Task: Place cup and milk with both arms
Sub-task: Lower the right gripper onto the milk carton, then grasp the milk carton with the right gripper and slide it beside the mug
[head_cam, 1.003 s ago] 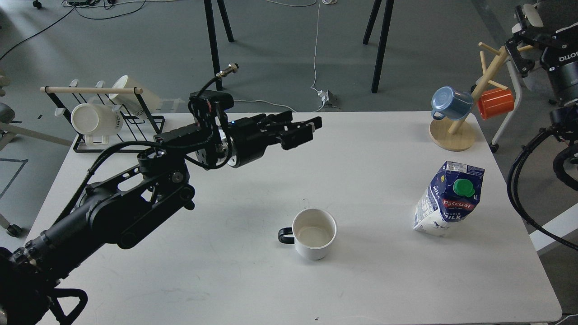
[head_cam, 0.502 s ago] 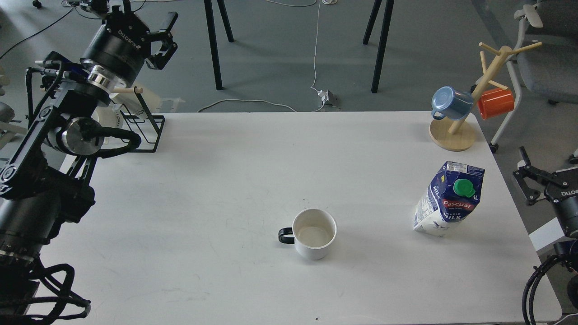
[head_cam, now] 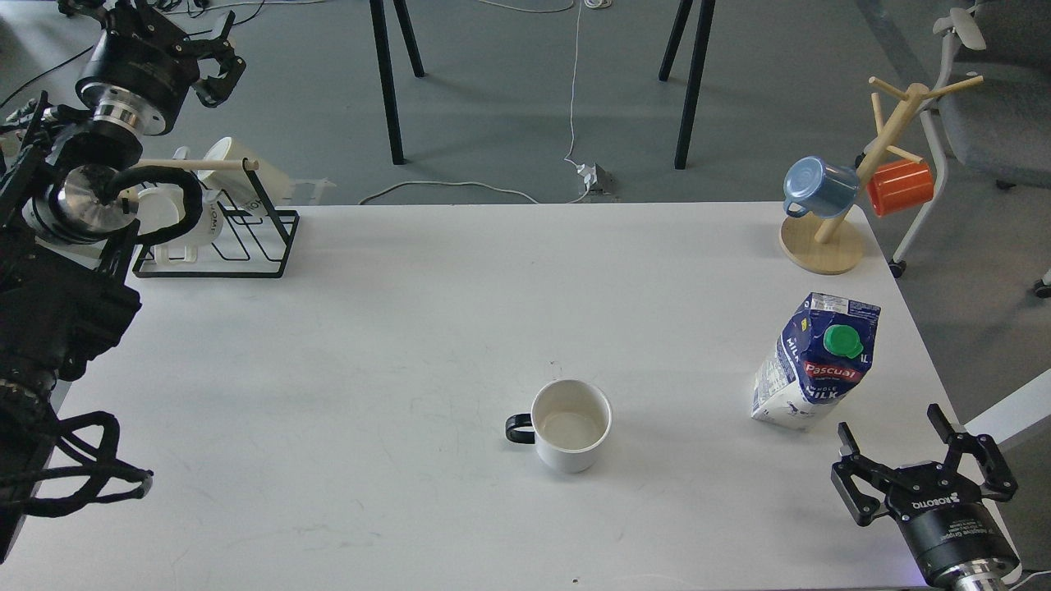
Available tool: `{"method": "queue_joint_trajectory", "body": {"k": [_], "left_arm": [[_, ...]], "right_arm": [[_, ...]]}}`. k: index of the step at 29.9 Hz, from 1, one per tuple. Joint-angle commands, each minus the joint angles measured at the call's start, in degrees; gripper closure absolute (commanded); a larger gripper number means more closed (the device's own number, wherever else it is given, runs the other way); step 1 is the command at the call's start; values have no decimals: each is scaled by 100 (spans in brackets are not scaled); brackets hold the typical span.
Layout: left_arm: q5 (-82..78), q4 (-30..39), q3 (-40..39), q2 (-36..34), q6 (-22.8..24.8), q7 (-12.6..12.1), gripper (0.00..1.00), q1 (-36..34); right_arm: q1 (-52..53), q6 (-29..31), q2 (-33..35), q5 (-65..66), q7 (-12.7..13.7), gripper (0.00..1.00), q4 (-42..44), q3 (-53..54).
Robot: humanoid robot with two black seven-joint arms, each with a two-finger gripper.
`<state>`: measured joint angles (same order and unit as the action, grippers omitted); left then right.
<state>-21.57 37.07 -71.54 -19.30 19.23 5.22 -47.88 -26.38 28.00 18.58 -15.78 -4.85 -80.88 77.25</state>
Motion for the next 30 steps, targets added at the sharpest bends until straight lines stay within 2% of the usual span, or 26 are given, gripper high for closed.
{"method": "queue_joint_trajectory", "body": {"k": [1,9,21,23,26,30], "left_arm": [[12,-7,0,23,2,-12,0,42],[328,11,0,58,2,-188,0,86],[355,20,237,-30,-15,-223,0,104],[355,20,246,-38,-24,-223,0,95],[346,28,246,-47,-51,-232,0,95],[346,37,246,-56,-68,-232,0,104]], "right_arm": [[124,0,-257,180,-60,2,20,-96],[476,0,-504,268,-69,3,293,-184],[889,0,-803,268,-86,6,486,-175],[924,0,-838,268,-95,12,538,-175],[994,0,-838,268,-156,31,547,-175],[1003,0,-838,268,-297,45,539,-175]]}}
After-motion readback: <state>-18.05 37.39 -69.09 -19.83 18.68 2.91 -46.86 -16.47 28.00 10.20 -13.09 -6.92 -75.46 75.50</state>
